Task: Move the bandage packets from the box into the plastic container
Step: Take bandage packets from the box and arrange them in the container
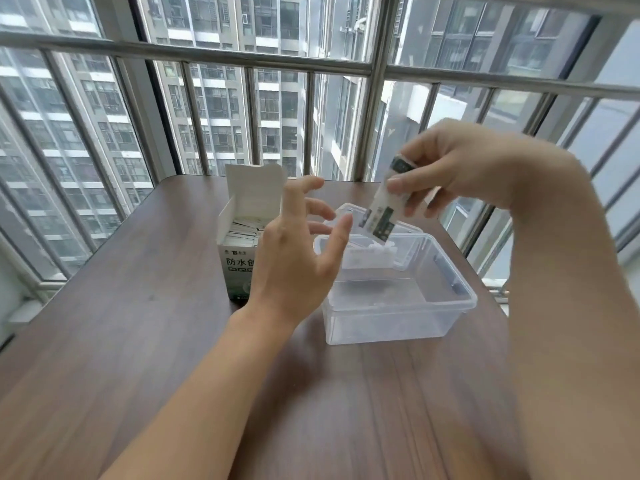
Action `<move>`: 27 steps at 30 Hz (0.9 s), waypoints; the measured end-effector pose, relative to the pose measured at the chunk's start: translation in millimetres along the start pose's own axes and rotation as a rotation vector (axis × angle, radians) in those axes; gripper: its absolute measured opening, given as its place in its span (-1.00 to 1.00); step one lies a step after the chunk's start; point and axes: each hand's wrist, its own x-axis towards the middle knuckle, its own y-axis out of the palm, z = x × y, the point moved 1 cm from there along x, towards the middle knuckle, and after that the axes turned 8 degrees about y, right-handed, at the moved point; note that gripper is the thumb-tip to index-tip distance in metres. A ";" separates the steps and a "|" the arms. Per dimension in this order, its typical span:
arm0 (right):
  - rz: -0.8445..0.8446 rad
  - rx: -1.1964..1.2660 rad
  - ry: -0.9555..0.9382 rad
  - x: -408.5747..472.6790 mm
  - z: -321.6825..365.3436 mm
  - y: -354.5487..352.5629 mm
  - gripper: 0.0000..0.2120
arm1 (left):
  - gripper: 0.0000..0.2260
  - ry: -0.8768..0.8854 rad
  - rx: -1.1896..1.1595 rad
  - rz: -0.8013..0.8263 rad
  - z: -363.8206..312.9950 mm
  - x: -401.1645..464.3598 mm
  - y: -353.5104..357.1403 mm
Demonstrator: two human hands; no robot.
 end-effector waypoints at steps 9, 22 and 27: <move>0.409 -0.140 0.235 38.0 -31.2 85.4 -0.89 | -0.77 0.045 0.030 0.004 4.2 -1.2 6.2; 0.191 -0.497 0.166 29.9 -31.7 119.5 -0.73 | -0.78 0.102 0.006 -0.012 9.0 -3.2 9.1; 0.107 -0.468 0.198 21.2 -24.2 119.5 -0.65 | -0.80 0.165 0.076 -0.056 6.9 -1.6 3.4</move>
